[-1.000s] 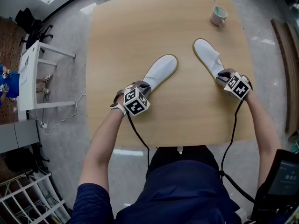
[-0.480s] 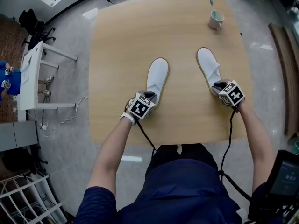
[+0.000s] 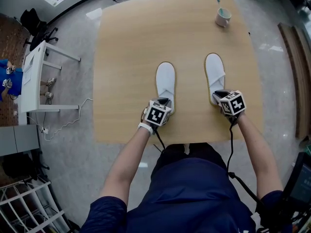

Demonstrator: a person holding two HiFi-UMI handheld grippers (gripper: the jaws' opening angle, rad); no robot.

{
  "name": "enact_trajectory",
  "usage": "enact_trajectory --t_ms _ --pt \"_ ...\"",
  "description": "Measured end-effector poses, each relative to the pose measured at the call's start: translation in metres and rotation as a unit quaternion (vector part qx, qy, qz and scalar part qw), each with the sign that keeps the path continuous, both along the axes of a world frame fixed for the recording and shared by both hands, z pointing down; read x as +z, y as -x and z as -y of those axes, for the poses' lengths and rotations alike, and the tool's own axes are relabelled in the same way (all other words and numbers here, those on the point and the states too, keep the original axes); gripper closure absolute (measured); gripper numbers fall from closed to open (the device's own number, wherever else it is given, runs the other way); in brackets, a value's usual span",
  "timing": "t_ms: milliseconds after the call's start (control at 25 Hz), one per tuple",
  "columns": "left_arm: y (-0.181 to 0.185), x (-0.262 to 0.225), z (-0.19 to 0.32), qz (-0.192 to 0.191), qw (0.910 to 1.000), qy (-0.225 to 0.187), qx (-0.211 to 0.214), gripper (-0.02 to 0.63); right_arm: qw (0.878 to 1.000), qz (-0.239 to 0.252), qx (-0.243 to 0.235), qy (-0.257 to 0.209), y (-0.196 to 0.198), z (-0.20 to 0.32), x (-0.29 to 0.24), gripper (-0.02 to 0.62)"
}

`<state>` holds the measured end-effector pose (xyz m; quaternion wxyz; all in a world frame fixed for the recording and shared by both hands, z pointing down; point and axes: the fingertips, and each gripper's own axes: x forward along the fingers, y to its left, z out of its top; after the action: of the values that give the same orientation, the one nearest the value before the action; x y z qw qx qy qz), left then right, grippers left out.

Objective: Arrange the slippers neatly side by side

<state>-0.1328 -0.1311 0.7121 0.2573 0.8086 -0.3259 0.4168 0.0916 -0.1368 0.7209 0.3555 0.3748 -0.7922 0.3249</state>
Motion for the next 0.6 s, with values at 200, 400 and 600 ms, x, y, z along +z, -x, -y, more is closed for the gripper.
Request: enact_trajectory --t_ms 200,400,600 --pt "-0.009 -0.001 -0.011 0.001 1.0 0.0 -0.005 0.572 1.0 0.0 0.008 -0.002 0.033 -0.016 -0.008 0.549" --pt "-0.025 -0.006 -0.017 -0.021 0.9994 0.016 -0.023 0.574 0.999 0.004 0.042 -0.011 0.041 -0.021 -0.008 0.551" --pt "-0.018 -0.006 -0.012 -0.028 0.9988 0.021 -0.034 0.575 0.999 0.01 0.048 -0.008 0.069 -0.015 -0.004 0.551"
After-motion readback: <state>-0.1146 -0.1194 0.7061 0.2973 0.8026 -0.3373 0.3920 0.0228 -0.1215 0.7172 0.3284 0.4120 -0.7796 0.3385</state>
